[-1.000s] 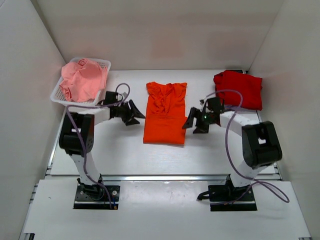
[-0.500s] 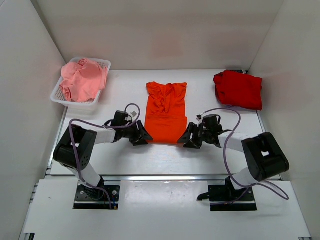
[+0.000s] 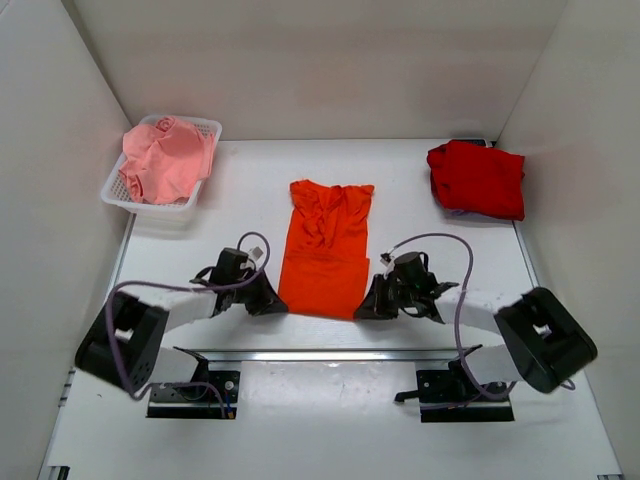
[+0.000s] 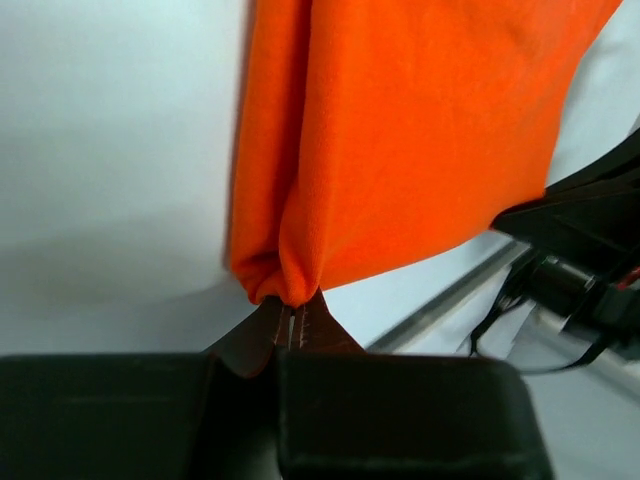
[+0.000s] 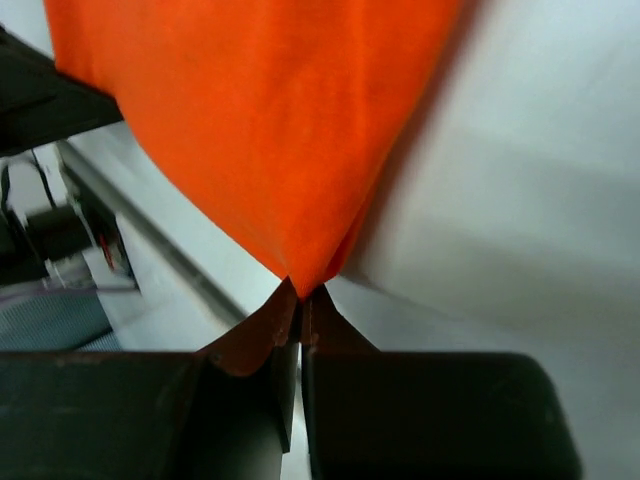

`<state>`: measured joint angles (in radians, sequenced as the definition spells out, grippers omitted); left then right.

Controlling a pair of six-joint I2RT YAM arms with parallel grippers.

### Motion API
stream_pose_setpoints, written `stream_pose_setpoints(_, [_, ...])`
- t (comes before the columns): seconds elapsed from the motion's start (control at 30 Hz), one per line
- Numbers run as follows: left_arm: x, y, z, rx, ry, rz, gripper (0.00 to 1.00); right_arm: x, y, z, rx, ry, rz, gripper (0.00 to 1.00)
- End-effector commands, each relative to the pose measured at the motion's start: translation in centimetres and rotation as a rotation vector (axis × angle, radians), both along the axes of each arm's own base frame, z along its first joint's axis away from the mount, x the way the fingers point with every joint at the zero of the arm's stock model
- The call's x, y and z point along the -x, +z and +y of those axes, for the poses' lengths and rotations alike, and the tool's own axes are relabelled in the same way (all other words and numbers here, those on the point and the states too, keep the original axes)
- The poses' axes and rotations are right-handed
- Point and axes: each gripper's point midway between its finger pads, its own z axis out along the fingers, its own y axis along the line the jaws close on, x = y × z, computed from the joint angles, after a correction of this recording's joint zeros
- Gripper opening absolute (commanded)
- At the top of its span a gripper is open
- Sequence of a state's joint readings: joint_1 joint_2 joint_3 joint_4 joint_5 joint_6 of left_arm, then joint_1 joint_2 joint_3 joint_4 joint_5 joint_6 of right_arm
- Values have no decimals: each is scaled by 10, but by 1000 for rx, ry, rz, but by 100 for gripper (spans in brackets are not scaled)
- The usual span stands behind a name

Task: Fold and stack the t-shirts
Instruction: Grab one side of the 2/3 rectangular tshirt with both arms, then fold the long partially folded tshirt into a neat square

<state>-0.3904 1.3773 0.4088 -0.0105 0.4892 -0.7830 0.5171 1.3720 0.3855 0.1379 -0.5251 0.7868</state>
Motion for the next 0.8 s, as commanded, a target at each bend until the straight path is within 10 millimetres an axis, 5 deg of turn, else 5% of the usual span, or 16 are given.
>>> stream_pose_setpoints(0.0, [48,-11,16,-77,-58,38,0,36,-5,-9,50,12,30,0])
stream_pose_setpoints(0.13, [71,-9,29,-117,-92,27,0,62,-1,-15,-3,23,57,0])
stream_pose_setpoints(0.2, [72,-3,32,-116,-98,36,0,59,9,-15,-29,21,48,0])
stream_pose_setpoints(0.37, [19,44,17,-58,-72,-66,0,18,55,-11,-98,32,-10,0])
stream_pose_setpoints(0.47, [-51,92,2,7,-41,-172,0,-31,79,-13,-93,37,-76,0])
stream_pose_setpoints(0.5, [-69,86,7,-6,-15,-148,0,-54,89,-13,-96,29,-96,0])
stream_pose_setpoints(0.57, [-134,121,3,18,31,-236,0,-93,99,-18,-79,27,-133,0])
stream_pose_setpoints(0.6, [-157,106,9,3,59,-200,0,-127,106,-25,-60,0,-159,0])
stream_pose_setpoints(0.63, [-191,133,6,20,69,-276,0,-146,110,-30,-53,-20,-174,0])
stream_pose_setpoints(0.7, [-258,135,5,23,117,-293,2,-206,111,-33,-32,-20,-195,0])
stream_pose_setpoints(0.77, [-300,137,5,72,133,-305,31,-248,110,-45,-25,-64,-197,30])
